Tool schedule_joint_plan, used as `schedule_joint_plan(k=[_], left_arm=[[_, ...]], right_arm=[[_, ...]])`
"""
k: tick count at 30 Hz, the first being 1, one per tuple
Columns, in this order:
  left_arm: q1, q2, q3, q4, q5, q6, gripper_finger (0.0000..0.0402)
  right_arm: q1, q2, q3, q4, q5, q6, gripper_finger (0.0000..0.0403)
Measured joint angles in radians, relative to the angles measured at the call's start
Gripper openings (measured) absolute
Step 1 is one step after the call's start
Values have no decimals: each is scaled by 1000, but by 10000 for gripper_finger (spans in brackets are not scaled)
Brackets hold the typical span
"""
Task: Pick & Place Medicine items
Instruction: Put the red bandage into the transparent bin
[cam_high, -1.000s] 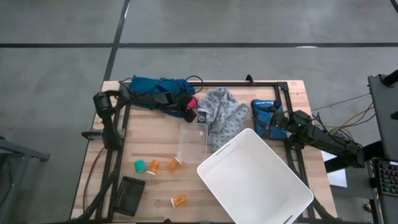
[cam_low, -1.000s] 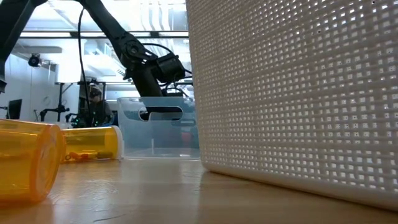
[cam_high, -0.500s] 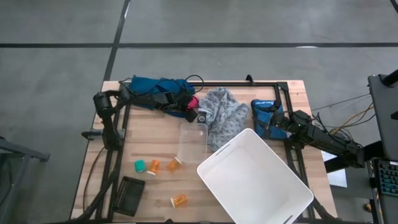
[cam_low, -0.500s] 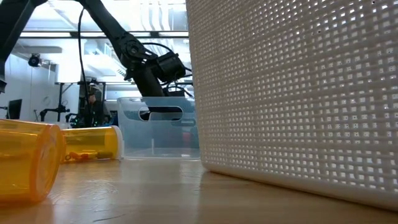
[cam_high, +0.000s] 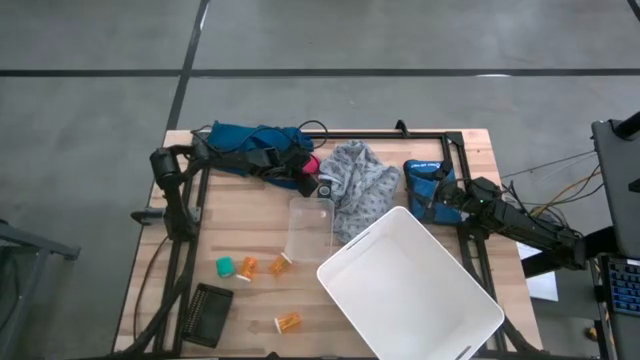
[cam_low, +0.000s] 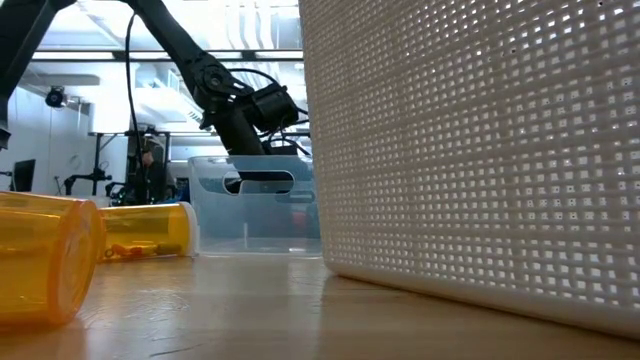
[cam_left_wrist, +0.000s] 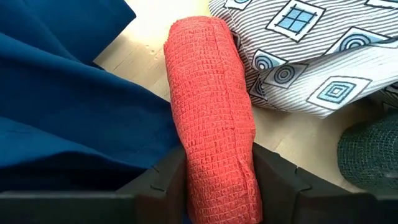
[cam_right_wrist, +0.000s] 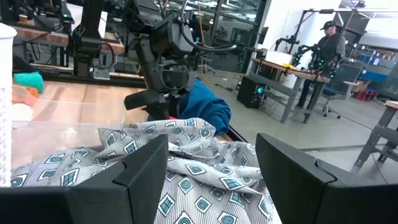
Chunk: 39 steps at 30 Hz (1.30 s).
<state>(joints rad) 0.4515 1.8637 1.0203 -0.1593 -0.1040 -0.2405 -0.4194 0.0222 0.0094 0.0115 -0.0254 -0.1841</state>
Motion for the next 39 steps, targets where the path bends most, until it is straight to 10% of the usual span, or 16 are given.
schedule_joint_plan(k=[39], left_arm=[[-10,-250,2,-188,0,5,143]], right_arm=[[0,-1,0,0,0,0,240]])
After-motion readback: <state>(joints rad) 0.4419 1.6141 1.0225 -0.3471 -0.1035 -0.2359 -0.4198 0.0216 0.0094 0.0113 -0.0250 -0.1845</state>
